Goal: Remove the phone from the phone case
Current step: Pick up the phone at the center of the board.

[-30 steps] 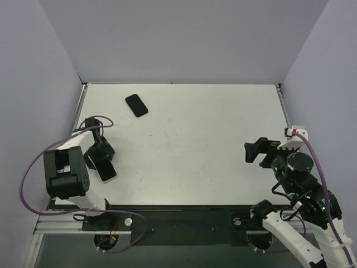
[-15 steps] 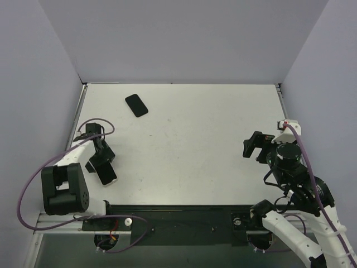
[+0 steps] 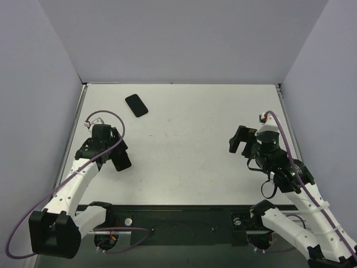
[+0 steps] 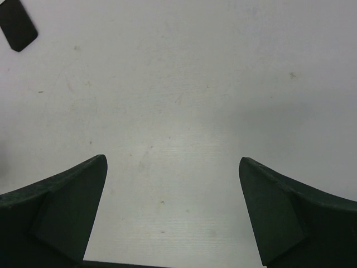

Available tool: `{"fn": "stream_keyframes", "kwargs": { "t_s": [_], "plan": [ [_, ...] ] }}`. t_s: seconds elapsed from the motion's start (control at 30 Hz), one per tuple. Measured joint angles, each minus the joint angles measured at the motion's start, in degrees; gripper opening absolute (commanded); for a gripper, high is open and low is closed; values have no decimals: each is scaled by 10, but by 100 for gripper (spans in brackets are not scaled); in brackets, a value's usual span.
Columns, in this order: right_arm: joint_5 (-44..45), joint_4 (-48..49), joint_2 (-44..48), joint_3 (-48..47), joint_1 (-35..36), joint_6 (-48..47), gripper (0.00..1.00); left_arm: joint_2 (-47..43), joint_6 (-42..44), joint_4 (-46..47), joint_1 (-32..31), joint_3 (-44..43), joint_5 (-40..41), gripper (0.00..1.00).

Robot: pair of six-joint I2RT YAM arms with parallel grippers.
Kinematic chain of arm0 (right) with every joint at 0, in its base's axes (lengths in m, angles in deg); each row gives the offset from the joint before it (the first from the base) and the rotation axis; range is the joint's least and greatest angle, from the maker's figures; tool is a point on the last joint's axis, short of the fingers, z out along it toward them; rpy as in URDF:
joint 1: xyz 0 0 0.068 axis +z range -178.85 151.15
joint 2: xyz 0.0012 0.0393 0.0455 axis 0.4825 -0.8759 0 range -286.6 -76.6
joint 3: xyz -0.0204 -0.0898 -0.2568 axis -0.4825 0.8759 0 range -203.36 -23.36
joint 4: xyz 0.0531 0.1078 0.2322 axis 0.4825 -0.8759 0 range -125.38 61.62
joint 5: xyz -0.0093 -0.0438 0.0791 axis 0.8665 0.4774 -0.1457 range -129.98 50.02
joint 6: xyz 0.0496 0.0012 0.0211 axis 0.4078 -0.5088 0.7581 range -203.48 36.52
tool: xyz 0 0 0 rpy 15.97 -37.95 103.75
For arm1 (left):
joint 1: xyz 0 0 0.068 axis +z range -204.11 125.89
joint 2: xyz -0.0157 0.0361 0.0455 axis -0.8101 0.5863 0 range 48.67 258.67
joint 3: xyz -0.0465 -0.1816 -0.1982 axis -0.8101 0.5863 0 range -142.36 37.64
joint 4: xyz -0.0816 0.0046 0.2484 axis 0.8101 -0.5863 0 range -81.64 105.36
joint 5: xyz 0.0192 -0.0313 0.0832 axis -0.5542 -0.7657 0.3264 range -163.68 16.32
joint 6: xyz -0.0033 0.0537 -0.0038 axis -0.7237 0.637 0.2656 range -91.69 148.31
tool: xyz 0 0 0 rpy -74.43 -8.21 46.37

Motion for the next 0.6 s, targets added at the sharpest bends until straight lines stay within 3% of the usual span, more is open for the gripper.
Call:
{"fn": "stream_keyframes", "kwargs": {
  "t_s": [0.27,0.43,0.6],
  "plan": [
    [-150,207,-40,152,83,41,97,-55,1,77,-91,12,-80,0],
    [-173,360,-122,177,218,56,92,-46,-36,130,-151,12,-132,0],
    [-164,453,-207,176,287,68,86,-29,-111,165,-230,12,-153,0]
  ]
}}
